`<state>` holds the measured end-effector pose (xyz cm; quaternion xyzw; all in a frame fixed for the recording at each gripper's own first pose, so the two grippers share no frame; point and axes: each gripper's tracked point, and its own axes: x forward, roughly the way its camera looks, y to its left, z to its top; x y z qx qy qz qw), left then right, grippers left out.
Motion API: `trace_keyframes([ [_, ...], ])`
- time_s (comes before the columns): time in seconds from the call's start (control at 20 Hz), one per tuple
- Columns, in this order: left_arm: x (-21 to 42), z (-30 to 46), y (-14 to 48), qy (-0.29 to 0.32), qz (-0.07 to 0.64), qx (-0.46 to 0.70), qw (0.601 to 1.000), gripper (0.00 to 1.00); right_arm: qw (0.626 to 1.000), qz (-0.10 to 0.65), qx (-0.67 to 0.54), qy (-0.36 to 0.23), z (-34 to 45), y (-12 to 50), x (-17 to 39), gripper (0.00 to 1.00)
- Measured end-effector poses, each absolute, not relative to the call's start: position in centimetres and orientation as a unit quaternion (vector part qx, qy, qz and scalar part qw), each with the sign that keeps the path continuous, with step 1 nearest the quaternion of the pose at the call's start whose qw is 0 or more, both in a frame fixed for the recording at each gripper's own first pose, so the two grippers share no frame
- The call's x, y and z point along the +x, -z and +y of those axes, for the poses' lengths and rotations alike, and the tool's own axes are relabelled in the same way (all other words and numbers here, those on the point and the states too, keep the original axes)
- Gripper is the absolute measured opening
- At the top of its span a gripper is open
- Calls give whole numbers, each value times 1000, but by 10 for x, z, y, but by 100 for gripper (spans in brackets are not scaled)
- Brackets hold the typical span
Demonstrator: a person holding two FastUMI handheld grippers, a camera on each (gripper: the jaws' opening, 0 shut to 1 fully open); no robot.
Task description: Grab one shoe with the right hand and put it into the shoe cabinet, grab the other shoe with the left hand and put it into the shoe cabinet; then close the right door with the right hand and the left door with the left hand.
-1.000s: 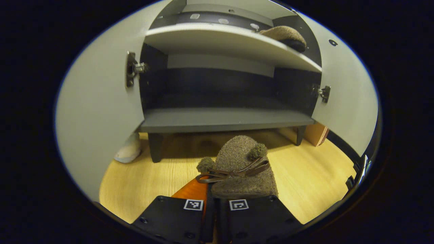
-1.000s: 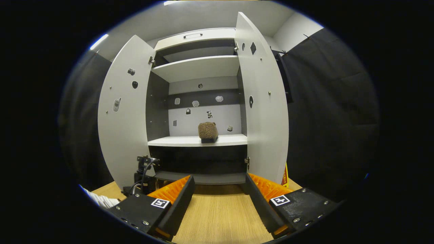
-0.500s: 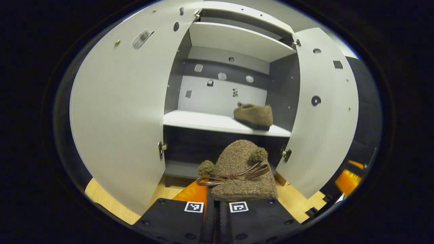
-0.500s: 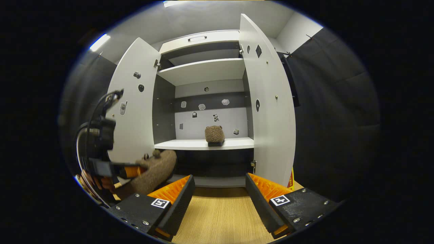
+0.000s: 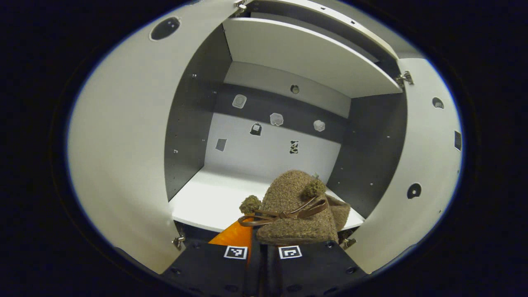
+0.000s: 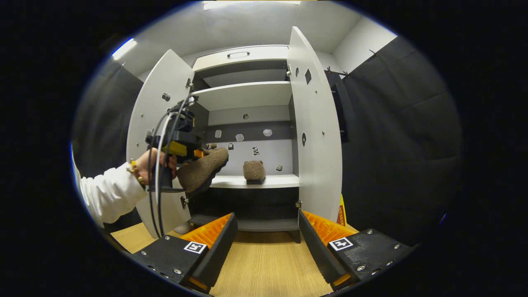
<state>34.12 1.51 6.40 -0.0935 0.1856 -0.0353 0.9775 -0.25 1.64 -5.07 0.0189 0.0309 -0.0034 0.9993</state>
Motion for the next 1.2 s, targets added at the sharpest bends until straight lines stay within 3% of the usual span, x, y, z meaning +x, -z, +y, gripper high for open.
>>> trace_keyframes([
  [0.25,414,15,-5,-3,256,-61,965,14,999,26,21,22,9,45,-5,92],
  [0.6,473,32,-5,-40,277,-22,960,17,999,32,28,25,8,49,0,92],
  [0.75,477,42,13,-59,304,-6,951,31,999,31,32,23,6,49,3,92],
  [0.8,477,43,13,-62,302,-7,951,43,999,31,34,23,4,49,4,92],
  [0.85,478,44,12,-62,296,-9,953,44,999,30,35,23,2,49,5,92],
  [1.0,472,49,8,-51,292,6,955,89,999,28,40,22,1,50,9,92],
  [1.05,470,50,4,-48,289,6,956,96,999,29,40,21,0,51,10,92],
  [1.2,457,48,-6,-31,286,-13,958,97,999,28,43,15,0,52,12,92],
])
